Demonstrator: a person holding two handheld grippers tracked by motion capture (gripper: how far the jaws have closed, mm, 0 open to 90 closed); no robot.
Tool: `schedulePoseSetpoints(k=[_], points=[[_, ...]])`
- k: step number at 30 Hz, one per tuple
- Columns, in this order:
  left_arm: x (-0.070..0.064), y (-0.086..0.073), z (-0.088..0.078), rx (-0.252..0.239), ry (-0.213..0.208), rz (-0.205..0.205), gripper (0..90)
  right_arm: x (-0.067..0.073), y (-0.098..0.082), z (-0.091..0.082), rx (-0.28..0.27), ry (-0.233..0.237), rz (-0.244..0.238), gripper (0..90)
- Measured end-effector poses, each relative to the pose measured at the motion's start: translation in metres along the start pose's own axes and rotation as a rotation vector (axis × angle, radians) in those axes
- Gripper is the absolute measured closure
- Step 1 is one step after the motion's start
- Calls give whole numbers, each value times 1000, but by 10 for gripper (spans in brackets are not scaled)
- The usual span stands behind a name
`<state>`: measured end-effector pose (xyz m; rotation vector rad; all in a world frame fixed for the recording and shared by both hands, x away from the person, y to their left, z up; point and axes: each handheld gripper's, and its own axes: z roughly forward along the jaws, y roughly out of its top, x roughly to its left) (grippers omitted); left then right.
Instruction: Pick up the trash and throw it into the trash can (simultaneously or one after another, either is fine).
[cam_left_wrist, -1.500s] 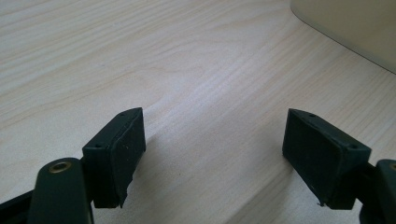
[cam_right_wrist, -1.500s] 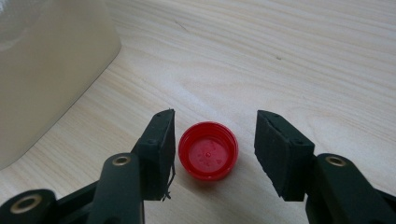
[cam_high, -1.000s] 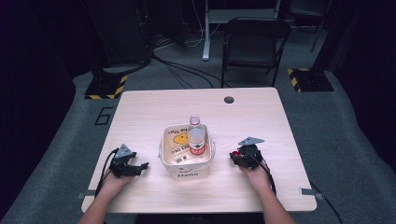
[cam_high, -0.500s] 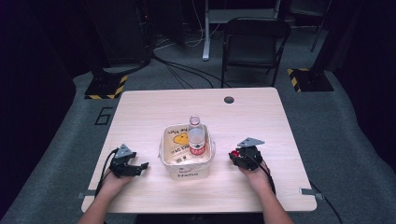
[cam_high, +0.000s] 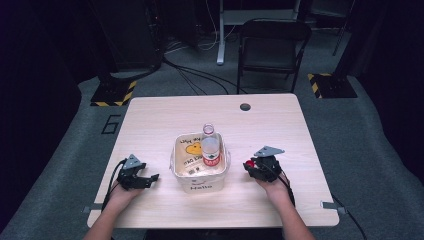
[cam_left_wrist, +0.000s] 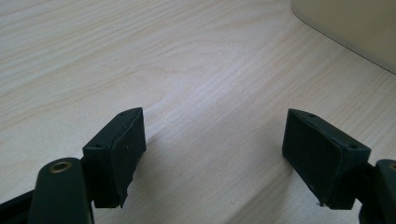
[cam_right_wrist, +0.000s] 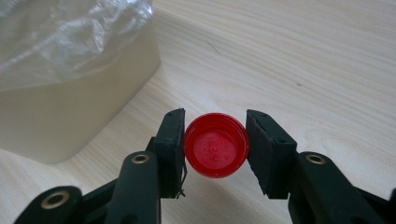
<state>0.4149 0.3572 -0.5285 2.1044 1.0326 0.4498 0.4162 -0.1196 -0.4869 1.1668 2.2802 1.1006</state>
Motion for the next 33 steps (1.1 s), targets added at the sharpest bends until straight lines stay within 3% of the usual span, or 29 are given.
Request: schedulePoseSetpoints(k=[15,33], points=[[0,0,0,0,1,1,214,8,24,-28,-23,26,-85,580],[0,0,0,0,1,1,214,16,51,-55,-45,80,-128,580]])
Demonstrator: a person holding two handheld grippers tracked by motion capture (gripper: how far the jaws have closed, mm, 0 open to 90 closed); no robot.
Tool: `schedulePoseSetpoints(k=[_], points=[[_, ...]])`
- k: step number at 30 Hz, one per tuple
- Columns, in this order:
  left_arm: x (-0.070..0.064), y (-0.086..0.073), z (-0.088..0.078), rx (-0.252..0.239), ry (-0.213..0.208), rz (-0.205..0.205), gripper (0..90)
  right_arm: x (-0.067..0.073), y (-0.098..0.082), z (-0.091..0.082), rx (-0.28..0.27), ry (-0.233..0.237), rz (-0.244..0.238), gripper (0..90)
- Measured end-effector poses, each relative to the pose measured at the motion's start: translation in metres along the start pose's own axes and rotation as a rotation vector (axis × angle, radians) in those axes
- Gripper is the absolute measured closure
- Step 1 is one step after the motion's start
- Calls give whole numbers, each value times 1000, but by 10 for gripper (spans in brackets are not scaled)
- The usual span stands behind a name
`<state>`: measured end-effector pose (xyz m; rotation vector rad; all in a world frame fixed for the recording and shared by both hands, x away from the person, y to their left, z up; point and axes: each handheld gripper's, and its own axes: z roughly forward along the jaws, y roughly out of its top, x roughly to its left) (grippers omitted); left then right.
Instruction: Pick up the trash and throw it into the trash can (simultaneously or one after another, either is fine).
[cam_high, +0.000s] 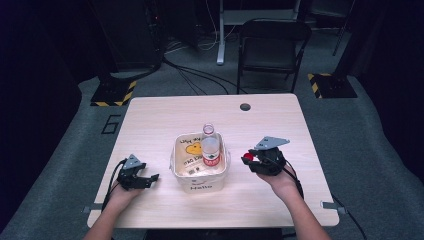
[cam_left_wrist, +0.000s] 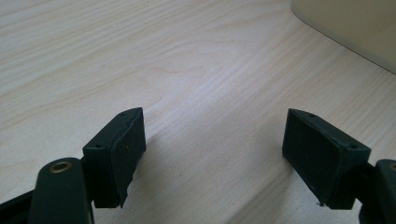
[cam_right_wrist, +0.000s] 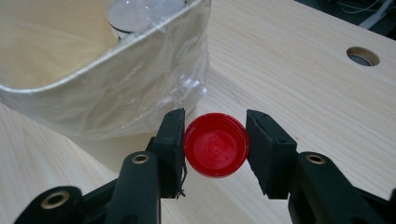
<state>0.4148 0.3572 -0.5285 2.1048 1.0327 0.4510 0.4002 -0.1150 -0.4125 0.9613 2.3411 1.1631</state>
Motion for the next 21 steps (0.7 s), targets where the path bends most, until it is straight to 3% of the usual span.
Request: schedulePoseSetpoints(k=[21], points=[[0,0,0,0,0,0,214,18,32,-12,-37,78,-50,580]])
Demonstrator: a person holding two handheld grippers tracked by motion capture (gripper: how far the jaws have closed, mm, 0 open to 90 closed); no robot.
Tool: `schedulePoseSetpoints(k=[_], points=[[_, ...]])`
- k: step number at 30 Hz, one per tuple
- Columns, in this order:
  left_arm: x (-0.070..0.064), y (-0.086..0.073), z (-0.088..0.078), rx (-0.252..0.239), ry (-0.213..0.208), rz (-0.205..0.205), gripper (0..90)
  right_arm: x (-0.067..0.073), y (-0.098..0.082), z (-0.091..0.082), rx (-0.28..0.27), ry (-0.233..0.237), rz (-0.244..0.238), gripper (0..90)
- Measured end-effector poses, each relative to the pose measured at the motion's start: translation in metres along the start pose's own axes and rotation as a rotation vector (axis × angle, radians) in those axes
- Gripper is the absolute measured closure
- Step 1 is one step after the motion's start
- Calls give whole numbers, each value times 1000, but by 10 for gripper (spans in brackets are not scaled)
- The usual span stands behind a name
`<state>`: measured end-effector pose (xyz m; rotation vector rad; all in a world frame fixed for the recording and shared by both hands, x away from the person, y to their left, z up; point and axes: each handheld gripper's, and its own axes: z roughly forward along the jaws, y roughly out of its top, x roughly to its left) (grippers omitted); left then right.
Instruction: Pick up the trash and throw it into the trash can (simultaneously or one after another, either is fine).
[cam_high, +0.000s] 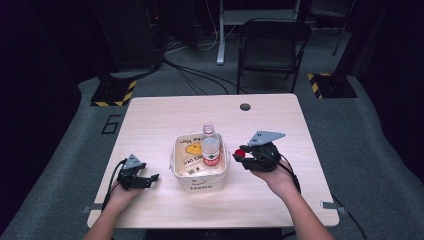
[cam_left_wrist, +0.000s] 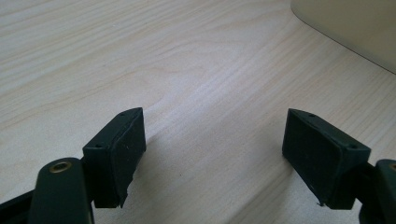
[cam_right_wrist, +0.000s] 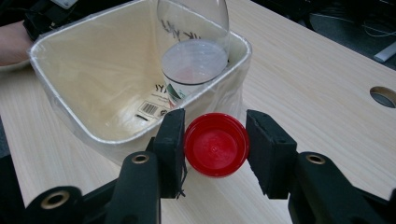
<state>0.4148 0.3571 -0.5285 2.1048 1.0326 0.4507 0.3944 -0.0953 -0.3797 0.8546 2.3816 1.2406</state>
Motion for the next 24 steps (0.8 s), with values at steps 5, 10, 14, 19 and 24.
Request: schedulePoseSetpoints(k=[5,10,14,19,24], points=[[0,0,0,0,0,0,214,4,7,1,-8,18,-9,579],[0,0,0,0,0,0,215,9,12,2,-13,28,-21,579],[0,0,0,0,0,0,214,12,15,6,-13,38,-35,579],[0,0,0,0,0,0,215,18,17,10,-22,48,-35,579],[0,0,0,0,0,0,215,23,19,12,-39,55,-52,579]])
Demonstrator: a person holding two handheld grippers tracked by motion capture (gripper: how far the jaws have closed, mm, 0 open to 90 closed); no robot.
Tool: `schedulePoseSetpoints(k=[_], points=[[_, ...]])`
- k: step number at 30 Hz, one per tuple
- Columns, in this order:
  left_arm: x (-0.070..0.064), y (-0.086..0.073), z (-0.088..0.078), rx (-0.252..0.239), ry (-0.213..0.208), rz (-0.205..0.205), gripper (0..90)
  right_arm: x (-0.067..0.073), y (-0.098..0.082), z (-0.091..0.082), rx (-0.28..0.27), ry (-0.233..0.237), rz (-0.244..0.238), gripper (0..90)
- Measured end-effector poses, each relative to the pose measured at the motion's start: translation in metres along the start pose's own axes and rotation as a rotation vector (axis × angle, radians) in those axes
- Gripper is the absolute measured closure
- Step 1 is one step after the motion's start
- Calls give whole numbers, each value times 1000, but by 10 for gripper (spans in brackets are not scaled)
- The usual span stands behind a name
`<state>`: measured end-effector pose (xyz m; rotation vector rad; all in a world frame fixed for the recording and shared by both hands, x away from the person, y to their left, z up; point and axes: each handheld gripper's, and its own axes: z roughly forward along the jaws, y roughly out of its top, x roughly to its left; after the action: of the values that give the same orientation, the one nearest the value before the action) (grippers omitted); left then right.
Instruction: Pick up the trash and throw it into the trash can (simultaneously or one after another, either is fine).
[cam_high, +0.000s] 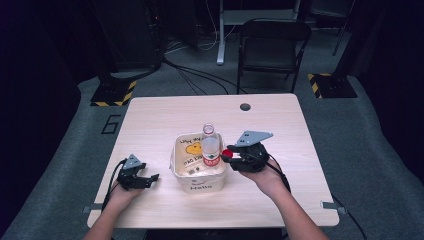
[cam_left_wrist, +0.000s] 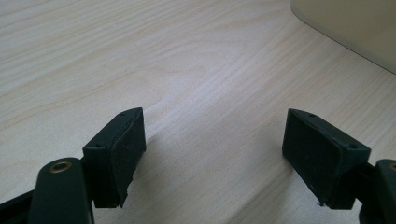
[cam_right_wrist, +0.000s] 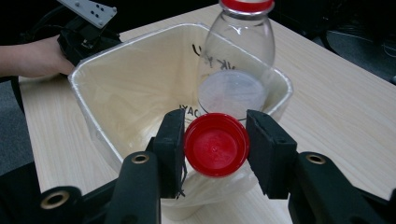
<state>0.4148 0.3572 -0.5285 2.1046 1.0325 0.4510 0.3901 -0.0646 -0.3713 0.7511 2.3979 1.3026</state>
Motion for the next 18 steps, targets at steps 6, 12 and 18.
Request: schedulePoseSetpoints(k=[6,12,18], points=[[0,0,0,0,0,0,215,9,1,10,1,18,-15,579],[0,0,0,0,0,0,214,15,2,19,10,40,-18,578],[0,0,0,0,0,0,215,19,1,27,10,48,-21,577]])
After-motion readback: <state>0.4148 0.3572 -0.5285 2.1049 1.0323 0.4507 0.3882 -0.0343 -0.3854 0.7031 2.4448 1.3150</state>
